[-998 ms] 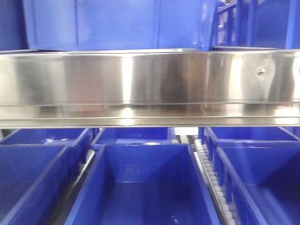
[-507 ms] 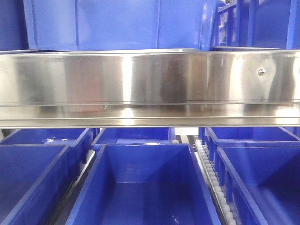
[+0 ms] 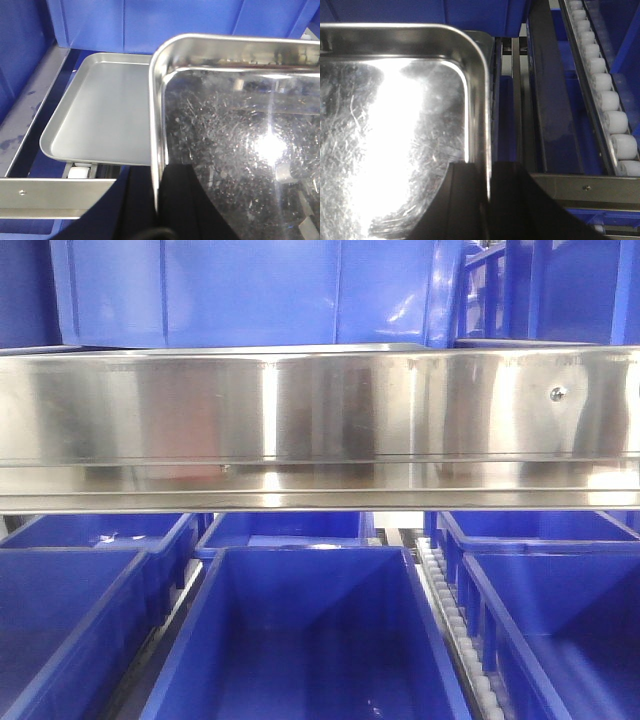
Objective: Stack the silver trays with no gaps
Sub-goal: 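Move the held tray over the silver tray on the shelf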
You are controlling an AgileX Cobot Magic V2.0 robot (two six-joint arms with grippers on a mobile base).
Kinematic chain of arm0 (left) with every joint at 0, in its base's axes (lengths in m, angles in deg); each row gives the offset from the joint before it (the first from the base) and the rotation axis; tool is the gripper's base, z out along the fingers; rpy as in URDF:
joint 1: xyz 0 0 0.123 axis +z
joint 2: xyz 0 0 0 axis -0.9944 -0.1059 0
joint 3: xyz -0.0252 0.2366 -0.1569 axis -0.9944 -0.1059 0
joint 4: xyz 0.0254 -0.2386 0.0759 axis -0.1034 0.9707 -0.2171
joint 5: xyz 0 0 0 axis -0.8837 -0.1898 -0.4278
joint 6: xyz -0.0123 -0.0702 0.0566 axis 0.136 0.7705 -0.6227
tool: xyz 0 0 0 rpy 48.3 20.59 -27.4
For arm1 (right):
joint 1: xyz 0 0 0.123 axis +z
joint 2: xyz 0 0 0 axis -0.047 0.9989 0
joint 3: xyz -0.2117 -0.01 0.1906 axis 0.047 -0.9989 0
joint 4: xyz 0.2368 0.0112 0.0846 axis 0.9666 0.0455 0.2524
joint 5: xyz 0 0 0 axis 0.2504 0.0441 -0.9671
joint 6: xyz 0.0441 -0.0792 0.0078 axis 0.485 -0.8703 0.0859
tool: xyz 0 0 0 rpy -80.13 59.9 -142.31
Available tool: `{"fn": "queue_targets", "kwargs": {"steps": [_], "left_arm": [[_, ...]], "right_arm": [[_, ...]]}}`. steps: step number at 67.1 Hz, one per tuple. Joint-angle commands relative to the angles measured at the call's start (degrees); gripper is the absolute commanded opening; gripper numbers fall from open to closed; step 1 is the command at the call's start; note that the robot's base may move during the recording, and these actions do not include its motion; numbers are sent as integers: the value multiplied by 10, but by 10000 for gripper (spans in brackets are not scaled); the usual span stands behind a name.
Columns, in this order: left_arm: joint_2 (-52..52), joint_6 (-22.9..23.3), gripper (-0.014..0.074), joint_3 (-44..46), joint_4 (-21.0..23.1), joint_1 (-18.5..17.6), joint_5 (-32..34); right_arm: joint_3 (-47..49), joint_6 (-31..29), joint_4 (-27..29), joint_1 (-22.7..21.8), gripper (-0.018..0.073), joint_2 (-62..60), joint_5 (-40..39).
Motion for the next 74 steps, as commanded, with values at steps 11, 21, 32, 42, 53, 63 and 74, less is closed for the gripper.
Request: {"fn": "queue_targets", "kwargs": {"steps": [11, 21, 32, 42, 53, 63, 74], "left_arm": [[-5, -2, -16, 4, -12, -8, 51], [-5, -2, -16, 4, -27, -8, 52], [-5, -2, -16, 4, -41, -8, 54], [-5, -2, -16, 4, -41, -8, 56], [-5, -2, -16, 5, -26, 7, 60], [-5, -64, -16, 10, 55, 86, 124], [-5, -183, -16, 10, 187, 231, 259]], "right_arm": [[4, -1, 4, 8, -21, 2, -312], [4, -1, 4, 8, -21, 2, -312], [4, -1, 4, 8, -21, 2, -322], [4, -1, 4, 8, -21, 2, -327], [5, -1, 4, 3, -20, 4, -328], [27, -18, 4, -17, -12, 31, -327], [68, -28, 14, -60, -12, 88, -324]]}}
